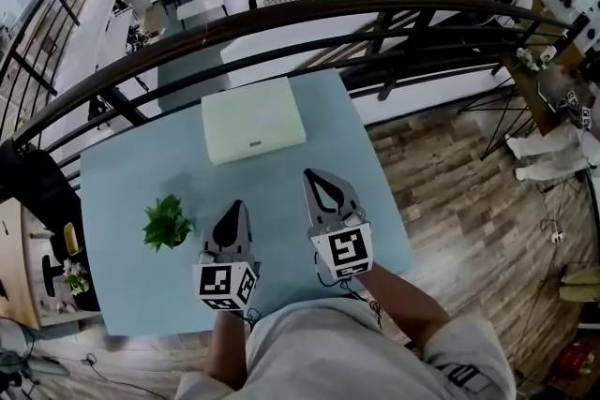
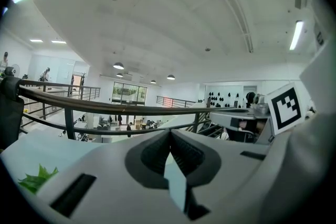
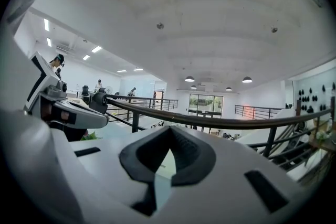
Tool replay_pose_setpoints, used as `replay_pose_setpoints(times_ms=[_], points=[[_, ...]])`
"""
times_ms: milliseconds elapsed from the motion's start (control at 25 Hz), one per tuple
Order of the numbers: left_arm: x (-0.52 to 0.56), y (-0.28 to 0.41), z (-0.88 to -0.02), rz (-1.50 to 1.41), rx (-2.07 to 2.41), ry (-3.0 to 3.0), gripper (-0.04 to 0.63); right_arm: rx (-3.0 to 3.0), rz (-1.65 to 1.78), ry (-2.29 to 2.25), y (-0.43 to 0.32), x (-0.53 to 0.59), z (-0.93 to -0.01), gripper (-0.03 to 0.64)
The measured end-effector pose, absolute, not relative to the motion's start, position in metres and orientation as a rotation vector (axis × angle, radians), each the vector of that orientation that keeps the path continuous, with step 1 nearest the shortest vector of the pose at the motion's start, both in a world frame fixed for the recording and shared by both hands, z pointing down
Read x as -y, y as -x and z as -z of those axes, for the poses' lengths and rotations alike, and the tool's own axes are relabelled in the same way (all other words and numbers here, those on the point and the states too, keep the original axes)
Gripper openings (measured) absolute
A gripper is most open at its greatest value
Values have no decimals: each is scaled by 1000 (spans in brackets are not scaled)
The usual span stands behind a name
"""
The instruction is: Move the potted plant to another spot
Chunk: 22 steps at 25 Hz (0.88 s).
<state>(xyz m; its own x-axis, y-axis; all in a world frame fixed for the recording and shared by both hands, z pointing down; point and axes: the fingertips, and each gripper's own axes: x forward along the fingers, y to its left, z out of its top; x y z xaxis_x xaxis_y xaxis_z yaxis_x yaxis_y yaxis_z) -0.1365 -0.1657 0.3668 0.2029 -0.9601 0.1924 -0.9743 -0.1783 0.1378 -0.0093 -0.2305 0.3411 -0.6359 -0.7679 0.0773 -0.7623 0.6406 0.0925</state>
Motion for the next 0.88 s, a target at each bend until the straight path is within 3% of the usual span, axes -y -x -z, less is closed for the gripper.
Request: replay_pose_setpoints(times_ms=[880], points=[[158,134,-353,-27,1878,-2249,12,2761,92,-1293,1,221,-332,3]])
